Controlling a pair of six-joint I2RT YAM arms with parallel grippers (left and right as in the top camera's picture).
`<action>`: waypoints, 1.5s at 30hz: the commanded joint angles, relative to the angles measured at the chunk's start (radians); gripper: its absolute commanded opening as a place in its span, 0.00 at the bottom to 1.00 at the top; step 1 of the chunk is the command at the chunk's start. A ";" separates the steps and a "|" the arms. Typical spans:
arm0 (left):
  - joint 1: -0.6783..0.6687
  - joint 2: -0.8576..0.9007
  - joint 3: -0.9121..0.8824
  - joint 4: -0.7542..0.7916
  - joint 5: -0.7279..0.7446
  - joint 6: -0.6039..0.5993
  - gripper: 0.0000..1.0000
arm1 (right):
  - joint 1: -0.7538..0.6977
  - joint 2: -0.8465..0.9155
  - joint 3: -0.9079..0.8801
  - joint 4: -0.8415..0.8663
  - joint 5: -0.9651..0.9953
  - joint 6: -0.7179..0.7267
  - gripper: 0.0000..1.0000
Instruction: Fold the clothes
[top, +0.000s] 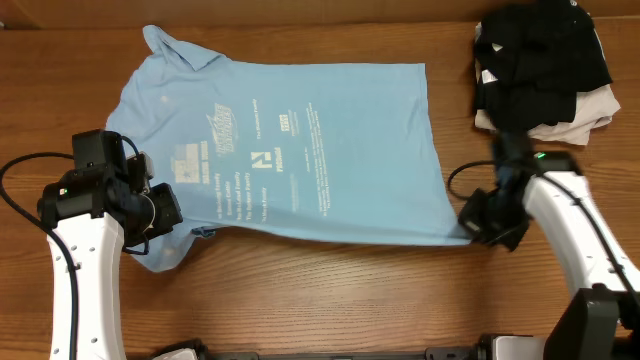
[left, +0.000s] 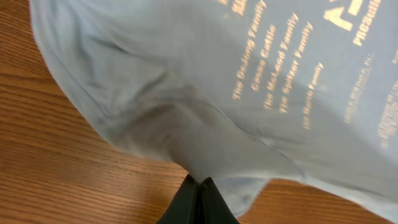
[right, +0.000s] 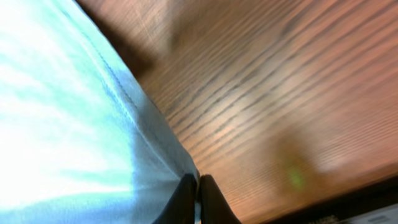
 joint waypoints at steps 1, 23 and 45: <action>-0.001 -0.005 0.017 -0.003 -0.016 0.023 0.04 | -0.045 -0.024 0.076 -0.052 -0.015 -0.106 0.04; 0.013 0.185 0.011 0.150 -0.221 -0.118 0.04 | -0.037 -0.015 0.098 0.381 -0.083 -0.150 0.04; 0.016 0.217 0.011 0.492 -0.219 -0.067 0.04 | 0.058 0.282 0.097 0.698 -0.074 -0.137 0.04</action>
